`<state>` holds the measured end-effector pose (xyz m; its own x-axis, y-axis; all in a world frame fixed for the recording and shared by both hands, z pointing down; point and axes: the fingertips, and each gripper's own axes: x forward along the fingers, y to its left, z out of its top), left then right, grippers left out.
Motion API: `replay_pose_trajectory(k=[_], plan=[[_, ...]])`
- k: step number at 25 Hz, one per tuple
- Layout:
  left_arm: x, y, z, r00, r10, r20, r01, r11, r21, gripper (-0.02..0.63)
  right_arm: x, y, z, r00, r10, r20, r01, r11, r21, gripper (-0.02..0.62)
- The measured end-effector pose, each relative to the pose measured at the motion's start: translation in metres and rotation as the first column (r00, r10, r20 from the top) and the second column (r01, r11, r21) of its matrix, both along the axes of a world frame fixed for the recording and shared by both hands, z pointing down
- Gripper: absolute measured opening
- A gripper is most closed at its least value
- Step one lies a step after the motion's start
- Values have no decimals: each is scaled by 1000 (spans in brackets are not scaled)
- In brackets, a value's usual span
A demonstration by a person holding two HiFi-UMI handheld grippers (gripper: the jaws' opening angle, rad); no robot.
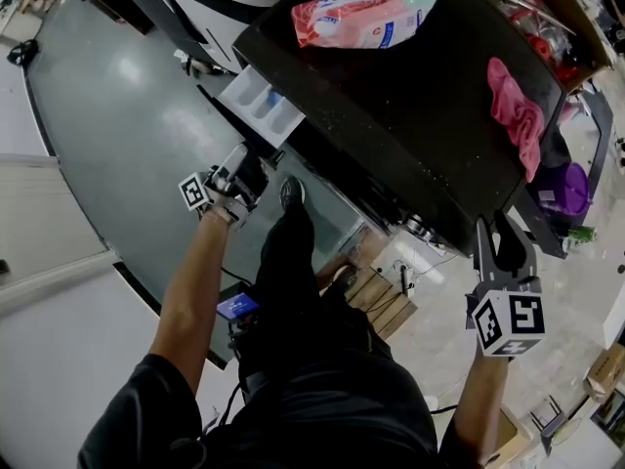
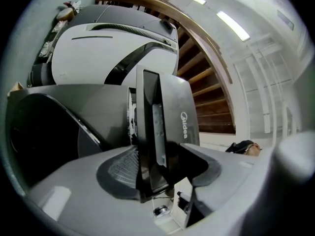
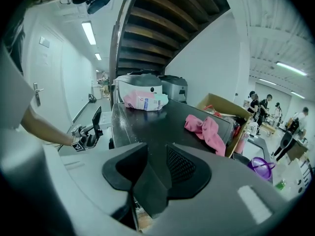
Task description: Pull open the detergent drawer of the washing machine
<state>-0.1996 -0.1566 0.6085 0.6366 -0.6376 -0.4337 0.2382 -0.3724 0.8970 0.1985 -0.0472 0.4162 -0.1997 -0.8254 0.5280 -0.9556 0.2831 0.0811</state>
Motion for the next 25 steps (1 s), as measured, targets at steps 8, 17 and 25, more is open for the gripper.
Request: replay_pose_trajectory(k=[8, 17, 25], plan=[[-17, 37, 3, 978, -9, 211, 17, 999, -35, 288, 14, 15, -6, 1000, 9, 28, -10, 1000, 17, 120], [-65, 58, -93, 907, -131, 401, 89, 989, 122, 288, 1, 29, -36, 996, -30, 80, 22, 995, 97, 120], [-76, 71, -197, 643, -353, 680, 130, 925, 357, 288, -8, 47, -74, 992, -89, 94, 72, 982, 173, 120]])
